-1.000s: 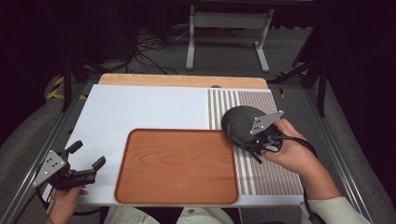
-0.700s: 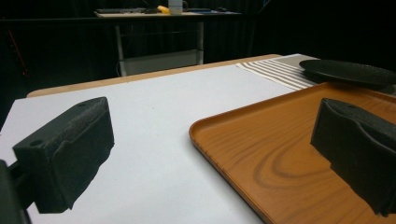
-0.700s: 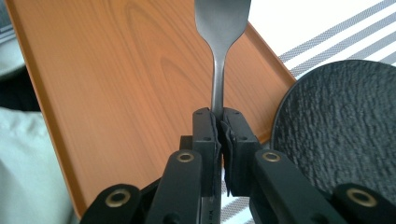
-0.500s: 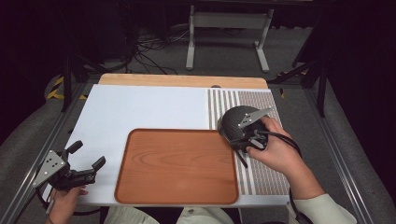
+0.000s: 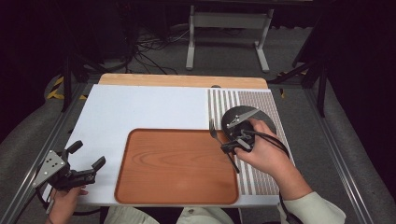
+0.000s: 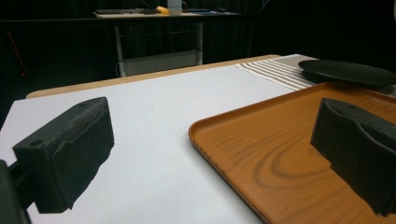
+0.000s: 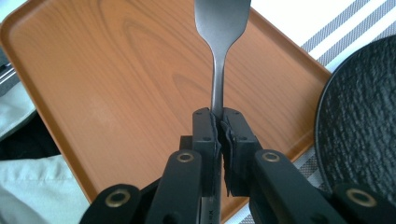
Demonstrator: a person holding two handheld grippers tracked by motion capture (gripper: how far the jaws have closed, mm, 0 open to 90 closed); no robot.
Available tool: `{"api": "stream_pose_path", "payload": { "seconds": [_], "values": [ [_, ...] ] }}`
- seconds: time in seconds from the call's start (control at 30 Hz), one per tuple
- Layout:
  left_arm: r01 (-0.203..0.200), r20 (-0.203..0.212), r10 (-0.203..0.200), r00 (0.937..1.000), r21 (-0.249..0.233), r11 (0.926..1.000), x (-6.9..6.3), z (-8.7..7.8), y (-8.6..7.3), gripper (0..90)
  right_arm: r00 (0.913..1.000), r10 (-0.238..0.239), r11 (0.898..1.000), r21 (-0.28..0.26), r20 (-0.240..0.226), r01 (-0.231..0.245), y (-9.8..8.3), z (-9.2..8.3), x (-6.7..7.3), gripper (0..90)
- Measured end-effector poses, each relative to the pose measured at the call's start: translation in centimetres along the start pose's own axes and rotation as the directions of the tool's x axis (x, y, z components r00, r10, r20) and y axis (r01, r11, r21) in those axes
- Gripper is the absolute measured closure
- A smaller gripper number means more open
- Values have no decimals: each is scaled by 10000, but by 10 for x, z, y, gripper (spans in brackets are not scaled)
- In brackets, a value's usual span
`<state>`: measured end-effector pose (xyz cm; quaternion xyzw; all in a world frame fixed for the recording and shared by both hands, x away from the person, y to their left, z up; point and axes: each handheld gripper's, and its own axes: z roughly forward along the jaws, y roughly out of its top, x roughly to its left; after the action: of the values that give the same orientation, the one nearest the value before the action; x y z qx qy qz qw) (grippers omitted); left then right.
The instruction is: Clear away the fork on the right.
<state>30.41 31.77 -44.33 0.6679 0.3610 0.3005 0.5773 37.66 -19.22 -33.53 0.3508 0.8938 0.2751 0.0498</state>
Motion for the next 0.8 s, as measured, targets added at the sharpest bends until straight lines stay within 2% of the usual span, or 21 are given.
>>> {"api": "stream_pose_path", "payload": {
  "seconds": [0.1, 0.13, 0.2, 0.23, 0.43, 0.5, 0.8],
  "values": [
    [0, 0, 0, 10000, -7, 10000, 0, 0, 0, 0, 9992, 398, 9990, 217, -13, -398, 2, 5, 4, 847],
    [-5, -4, 5, 10000, -7, 10000, 0, 0, 0, 0, 9974, 727, 9967, 373, 1, -726, 4, 8, 7, 847],
    [-6, -2, 6, 10000, -6, 10000, 0, 0, 0, 0, 9968, 804, 9959, 414, 26, -805, 4, 8, 7, 847],
    [-2, -1, 2, 10000, -11, 10000, 0, 0, 0, 0, 9932, 1164, 9912, 623, 67, -1166, 6, 12, 8, 848],
    [-6, 3, 6, 10000, -22, 10000, 0, 0, 0, 0, 9881, 1532, 9835, 950, 159, -1541, 9, 22, 11, 848],
    [-5, 2, 5, 10000, -16, 10000, 0, 0, 0, 0, 9884, 1511, 9833, 1011, 122, -1516, 9, 23, 11, 847],
    [-14, 21, 14, 10000, 16, 10000, 0, 0, 0, 0, 9796, 1987, 9687, 1455, 314, -2012, 11, 37, 13, 847]
  ]
}}
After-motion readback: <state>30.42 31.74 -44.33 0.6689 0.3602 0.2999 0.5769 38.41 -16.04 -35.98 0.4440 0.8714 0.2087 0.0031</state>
